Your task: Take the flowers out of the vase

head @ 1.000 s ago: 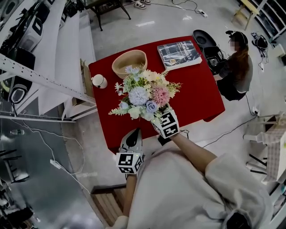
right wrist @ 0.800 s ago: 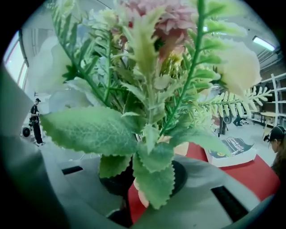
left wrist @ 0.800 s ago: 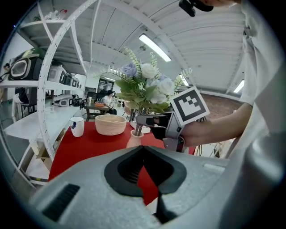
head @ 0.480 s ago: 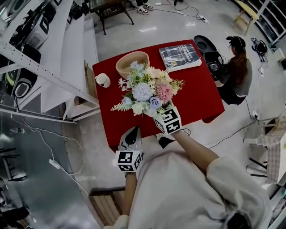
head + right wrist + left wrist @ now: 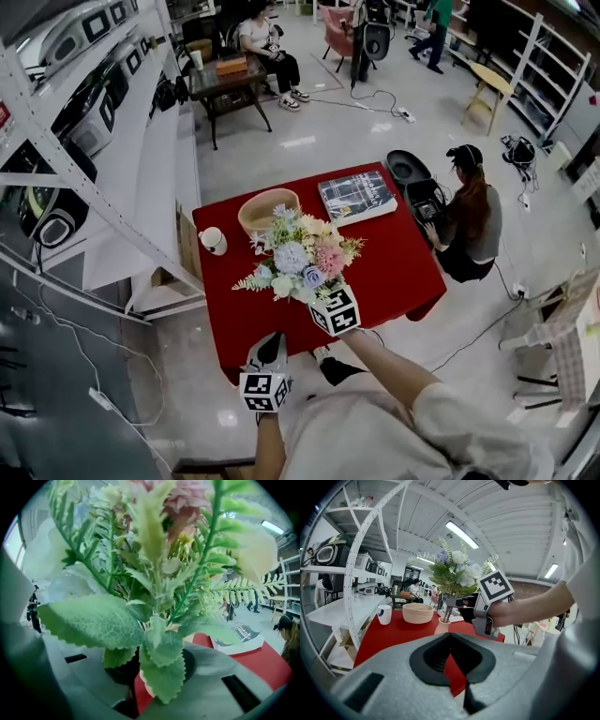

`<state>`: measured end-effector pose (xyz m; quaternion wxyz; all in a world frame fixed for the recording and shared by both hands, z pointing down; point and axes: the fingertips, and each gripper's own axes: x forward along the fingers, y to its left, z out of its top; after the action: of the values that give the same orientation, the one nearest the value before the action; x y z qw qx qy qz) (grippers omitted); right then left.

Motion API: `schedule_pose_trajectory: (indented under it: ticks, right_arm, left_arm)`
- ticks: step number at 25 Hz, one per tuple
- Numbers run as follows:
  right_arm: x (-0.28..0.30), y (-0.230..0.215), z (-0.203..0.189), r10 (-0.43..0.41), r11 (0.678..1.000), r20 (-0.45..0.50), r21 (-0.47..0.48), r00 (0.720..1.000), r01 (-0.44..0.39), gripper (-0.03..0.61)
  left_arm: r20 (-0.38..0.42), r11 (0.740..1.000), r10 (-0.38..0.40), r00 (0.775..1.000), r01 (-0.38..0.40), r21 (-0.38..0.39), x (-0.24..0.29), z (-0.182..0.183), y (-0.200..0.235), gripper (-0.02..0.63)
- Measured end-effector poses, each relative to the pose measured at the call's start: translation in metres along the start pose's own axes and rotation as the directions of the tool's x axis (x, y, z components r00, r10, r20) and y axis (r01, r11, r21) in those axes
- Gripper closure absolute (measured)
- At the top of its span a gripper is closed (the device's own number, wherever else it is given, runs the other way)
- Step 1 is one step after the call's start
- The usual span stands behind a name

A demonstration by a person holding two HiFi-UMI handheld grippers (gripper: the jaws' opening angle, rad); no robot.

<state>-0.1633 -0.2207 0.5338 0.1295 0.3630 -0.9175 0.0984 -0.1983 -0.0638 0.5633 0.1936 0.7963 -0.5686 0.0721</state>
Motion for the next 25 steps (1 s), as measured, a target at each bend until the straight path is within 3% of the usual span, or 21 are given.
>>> schedule_pose_trajectory:
  ticks: [9, 17, 25]
  right_arm:
    - [-0.011, 0.003, 0.000, 0.043, 0.999, 0.023, -0.028, 0.999, -0.043, 0.534]
    - [-0.026, -0.011, -0.007, 0.217, 0.976, -0.005, -0.016, 0.976, -0.218, 0.534]
    - [-0.036, -0.019, -0.001, 0.342, 0.940, 0.002, -0.007, 0.940, -0.342, 0.534]
  left_arm:
    - [0.054, 0.994, 0.065, 0.996, -0.060, -0.091, -0.014, -0.011, -0.012, 0.604]
    - [0.111, 0.961, 0.226, 0.968, -0.203, -0.186, -0.005, 0.001, -0.043, 0.604]
    - [0.127, 0.941, 0.313, 0.941, -0.289, -0.176, 0.015, 0.013, -0.088, 0.604]
